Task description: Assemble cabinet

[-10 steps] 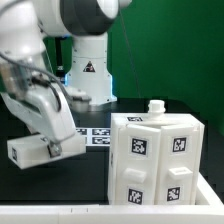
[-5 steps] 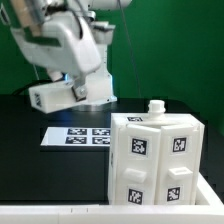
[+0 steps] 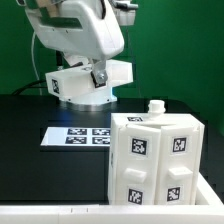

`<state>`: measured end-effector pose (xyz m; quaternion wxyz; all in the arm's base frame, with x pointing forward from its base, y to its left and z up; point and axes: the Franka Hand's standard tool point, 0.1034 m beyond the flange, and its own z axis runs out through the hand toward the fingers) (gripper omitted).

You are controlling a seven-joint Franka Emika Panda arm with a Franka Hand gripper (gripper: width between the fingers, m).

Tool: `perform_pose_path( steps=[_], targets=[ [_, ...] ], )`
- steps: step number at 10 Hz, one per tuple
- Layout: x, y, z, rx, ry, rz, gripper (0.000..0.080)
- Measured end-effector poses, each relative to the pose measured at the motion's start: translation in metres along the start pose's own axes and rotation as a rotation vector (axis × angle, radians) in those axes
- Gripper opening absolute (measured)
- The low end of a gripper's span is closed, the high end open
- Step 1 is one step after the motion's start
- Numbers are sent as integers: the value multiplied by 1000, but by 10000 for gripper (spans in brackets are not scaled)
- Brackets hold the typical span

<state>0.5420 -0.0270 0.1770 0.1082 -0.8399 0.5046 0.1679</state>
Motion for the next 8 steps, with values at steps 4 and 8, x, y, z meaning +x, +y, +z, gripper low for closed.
perform_pose_path(
  steps=[4, 8],
  targets=[
    [-33, -66, -28, -38, 49, -52, 554],
    [-33, -66, -9, -104, 110, -115, 554]
  ],
)
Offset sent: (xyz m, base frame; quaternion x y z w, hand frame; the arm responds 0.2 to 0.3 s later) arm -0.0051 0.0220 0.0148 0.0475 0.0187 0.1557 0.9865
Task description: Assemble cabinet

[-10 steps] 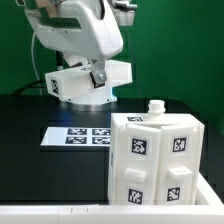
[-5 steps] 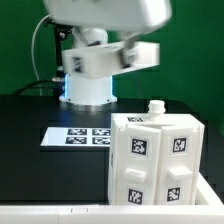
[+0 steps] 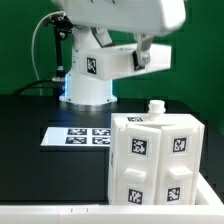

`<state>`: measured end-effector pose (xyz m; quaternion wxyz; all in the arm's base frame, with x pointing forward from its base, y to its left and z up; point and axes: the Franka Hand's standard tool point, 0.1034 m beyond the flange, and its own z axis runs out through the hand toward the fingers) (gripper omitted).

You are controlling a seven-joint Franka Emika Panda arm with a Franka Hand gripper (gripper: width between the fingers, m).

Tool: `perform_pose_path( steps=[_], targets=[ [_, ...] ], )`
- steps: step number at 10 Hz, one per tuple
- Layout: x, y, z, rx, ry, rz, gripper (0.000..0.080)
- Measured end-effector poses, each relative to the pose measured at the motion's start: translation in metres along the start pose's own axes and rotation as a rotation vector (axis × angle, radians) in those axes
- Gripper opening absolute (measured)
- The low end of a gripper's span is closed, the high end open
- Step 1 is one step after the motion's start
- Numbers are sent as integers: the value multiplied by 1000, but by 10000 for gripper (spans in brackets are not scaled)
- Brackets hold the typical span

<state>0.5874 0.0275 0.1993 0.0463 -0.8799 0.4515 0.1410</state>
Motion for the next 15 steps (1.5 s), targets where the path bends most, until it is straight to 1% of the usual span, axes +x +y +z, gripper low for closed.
perform_pose_path(
  steps=[1, 2, 4, 6, 8, 9, 11, 14, 15],
  targets=[
    [-3, -8, 7, -22, 12, -25, 554],
    [-5, -17, 10, -25, 18, -37, 554],
    [-7, -25, 16, -19, 27, -36, 554],
    [-5, -31, 18, -4, 46, -42, 554],
    [-4, -40, 27, 7, 66, -50, 554],
    [-4, -45, 27, 18, 77, -51, 554],
    [-9, -52, 28, 30, 89, -60, 554],
    [-9, -53, 28, 33, 92, -66, 554],
    [-8, -50, 28, 28, 87, -66, 554]
  ],
)
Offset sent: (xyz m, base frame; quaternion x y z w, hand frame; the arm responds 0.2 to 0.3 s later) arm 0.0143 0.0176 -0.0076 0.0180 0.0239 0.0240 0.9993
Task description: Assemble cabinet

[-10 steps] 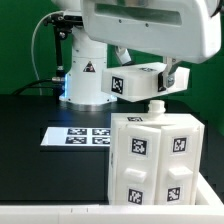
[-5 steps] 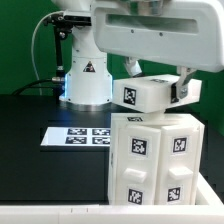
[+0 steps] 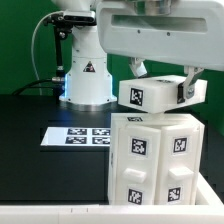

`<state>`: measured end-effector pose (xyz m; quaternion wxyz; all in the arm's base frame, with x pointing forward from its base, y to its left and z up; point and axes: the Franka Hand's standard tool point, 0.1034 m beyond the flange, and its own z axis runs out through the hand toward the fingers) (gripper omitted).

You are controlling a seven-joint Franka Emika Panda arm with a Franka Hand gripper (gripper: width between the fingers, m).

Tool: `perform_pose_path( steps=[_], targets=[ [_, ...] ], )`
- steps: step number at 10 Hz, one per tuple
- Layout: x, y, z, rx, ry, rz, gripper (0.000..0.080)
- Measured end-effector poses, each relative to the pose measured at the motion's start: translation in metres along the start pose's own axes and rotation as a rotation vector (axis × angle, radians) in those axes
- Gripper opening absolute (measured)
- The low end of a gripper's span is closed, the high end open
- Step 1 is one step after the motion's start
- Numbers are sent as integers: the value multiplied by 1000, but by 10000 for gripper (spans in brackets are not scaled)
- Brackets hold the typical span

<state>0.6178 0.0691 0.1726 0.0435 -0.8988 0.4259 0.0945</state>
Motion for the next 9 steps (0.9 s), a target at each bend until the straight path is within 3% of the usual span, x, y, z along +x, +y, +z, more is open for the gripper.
perform_pose_path(
  steps=[3, 9],
  targets=[
    [-1, 12, 2, -14, -15, 10, 554],
    [2, 10, 17, -12, 4, 5, 554]
  ],
)
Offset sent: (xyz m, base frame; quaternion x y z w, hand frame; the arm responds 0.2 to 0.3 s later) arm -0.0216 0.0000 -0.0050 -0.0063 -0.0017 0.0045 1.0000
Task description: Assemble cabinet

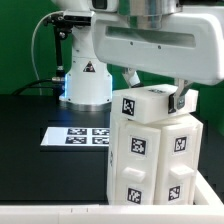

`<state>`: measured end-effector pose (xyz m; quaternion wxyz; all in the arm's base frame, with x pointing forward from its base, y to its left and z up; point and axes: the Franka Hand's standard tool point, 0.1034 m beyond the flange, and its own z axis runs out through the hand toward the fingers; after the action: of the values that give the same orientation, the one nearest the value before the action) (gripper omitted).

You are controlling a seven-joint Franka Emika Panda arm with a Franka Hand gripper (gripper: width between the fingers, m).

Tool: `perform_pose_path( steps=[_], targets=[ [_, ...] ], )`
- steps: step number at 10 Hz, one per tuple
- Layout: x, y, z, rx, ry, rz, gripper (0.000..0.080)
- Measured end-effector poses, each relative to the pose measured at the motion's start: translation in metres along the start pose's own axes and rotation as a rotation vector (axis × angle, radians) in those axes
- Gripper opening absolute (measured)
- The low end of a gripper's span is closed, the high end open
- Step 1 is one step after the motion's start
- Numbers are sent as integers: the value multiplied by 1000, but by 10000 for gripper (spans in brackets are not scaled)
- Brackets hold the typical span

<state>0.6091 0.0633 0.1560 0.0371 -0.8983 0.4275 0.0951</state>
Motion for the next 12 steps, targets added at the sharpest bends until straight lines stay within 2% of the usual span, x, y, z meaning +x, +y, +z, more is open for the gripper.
perform_pose_path(
  steps=[4, 5, 8, 10, 12],
  targets=[
    [2, 1, 0, -1, -1, 33, 554],
    [2, 0, 1, 7, 5, 150, 554],
    [3, -2, 0, 56, 32, 470, 554],
    [-3, -8, 0, 95, 47, 676, 554],
    [-5, -10, 0, 104, 30, 784, 554]
  ],
)
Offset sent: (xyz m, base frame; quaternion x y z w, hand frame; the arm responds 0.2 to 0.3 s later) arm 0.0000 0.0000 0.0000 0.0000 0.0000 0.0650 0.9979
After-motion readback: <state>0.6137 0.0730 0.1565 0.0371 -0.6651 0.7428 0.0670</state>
